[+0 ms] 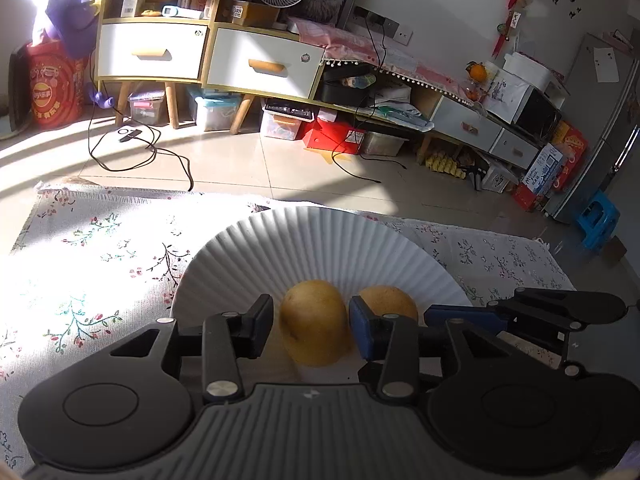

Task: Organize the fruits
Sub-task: 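Lower both fruits into the plate and open both tools, then withdraw both tools from the plate back toward the loose fruit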

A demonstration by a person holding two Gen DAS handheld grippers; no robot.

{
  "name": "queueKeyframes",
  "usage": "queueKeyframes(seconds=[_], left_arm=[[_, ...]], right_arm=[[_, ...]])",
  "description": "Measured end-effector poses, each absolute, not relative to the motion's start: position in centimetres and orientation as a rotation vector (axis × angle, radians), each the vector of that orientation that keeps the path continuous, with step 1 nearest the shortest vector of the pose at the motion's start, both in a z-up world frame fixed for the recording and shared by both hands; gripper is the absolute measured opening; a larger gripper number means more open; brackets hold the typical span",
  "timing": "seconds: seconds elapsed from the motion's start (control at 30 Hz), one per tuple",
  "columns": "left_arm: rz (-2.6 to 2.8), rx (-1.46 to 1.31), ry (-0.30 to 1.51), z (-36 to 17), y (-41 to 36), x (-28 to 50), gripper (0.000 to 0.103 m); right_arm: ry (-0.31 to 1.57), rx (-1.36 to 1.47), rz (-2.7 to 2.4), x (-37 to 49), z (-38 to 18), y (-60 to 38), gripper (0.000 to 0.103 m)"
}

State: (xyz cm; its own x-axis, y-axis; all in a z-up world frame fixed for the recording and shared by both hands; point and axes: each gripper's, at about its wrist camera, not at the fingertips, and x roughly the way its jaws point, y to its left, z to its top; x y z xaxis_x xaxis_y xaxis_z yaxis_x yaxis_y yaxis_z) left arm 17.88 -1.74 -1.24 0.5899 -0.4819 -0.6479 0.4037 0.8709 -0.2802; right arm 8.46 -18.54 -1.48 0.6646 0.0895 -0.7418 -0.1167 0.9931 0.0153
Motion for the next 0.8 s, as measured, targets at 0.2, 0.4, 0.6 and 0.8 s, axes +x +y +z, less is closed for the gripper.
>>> queueKeyframes(seconds=[0.2, 0.4, 0.6, 0.8], left_arm=[[-0.512, -0.092, 0.782, -0.2, -1.7, 16.8, 0.053], [-0.503, -0.045, 0.756, 1.4, -1.4, 14.6, 0.073], [-0.491, -0.023, 0.755, 2.3, -0.4, 12.1, 0.088], [-0.451, 0.053, 0.785, 2.2, 0.5, 10.2, 0.093]], right_arm=[[0.836, -0.039, 0.107, 7.4, -0.4, -18.6, 0.071], [0.837, -0.046, 0.086, 4.9, 0.8, -19.0, 0.081], [0.856, -0.03, 0.065, 2.5, 1.5, -19.3, 0.089], [0.871, -0.031, 0.05, 0.8, 2.0, -18.6, 0.091]])
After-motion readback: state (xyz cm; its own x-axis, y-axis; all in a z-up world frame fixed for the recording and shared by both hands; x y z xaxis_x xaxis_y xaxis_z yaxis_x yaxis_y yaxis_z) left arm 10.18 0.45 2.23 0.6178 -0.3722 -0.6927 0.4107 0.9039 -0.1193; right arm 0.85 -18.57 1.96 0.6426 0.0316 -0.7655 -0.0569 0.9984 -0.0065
